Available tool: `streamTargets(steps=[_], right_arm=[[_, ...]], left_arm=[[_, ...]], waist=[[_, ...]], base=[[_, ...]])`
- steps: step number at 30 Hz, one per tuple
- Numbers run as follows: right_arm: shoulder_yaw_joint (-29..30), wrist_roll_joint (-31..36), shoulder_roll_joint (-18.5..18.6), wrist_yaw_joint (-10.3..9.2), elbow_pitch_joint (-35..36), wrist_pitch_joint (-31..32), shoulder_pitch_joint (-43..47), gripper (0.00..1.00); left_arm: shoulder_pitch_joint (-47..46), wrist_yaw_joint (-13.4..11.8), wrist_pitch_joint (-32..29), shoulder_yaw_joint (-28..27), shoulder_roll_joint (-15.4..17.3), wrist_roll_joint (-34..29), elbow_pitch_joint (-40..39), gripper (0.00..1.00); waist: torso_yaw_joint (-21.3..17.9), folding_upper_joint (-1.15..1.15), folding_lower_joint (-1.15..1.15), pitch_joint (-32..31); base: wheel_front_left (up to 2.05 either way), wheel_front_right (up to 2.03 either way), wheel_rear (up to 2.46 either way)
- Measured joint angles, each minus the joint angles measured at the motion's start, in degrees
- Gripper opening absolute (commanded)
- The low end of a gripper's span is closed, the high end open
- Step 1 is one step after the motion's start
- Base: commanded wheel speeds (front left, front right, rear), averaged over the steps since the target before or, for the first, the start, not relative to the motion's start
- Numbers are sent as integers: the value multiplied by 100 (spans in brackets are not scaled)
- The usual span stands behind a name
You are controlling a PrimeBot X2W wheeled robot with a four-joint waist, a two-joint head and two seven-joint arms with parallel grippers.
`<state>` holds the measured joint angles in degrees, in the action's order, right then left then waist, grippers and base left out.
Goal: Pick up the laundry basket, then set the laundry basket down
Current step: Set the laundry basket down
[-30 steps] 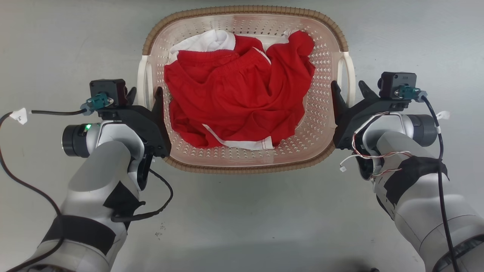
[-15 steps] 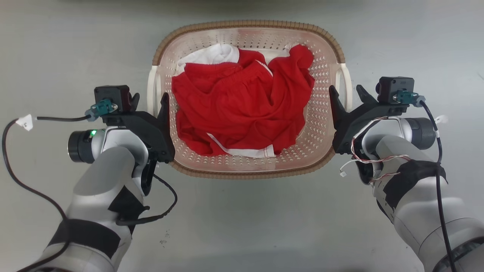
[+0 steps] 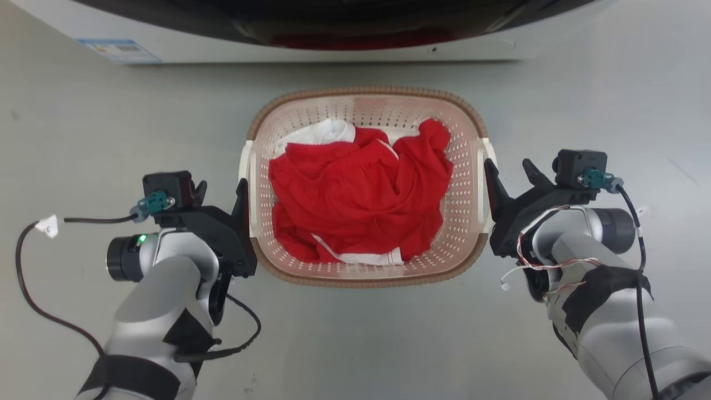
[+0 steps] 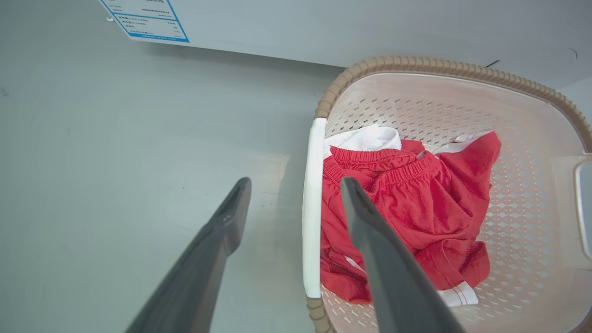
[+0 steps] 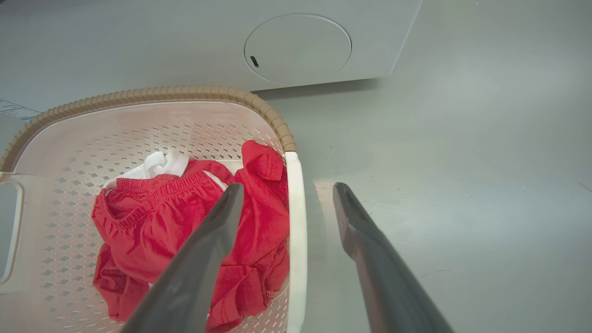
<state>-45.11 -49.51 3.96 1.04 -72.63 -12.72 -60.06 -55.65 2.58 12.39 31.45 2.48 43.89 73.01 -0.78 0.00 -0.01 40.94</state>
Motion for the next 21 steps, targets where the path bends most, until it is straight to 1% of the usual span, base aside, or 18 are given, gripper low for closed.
streamTargets(steps=[1, 6, 11, 13, 21], right_arm=[[0, 0, 0, 0, 0, 0, 0, 100], [60, -40, 27, 5, -16, -63, 222, 100], [105, -52, 51, 7, -26, -107, 453, 100], [108, -52, 46, 52, -25, -134, 548, 100], [187, -54, 42, 52, 12, -154, 911, 100]], left_arm=[[0, 0, 0, 0, 0, 0, 0, 100], [202, 1, 87, 11, 34, -1, 12, 100], [436, 11, 144, 1, 141, -1, 20, 100], [549, 49, 160, 0, 169, -1, 21, 100], [846, 42, 190, 27, 149, -65, -22, 100]], waist=[[0, 0, 0, 0], [-7, 0, 0, -387], [-13, 0, 0, -793], [-18, 0, 0, -960], [-42, 0, 0, -1602]], base=[[0, 0, 0], [0, 0, 0], [0, 0, 0], [0, 0, 0], [0, 0, 0]])
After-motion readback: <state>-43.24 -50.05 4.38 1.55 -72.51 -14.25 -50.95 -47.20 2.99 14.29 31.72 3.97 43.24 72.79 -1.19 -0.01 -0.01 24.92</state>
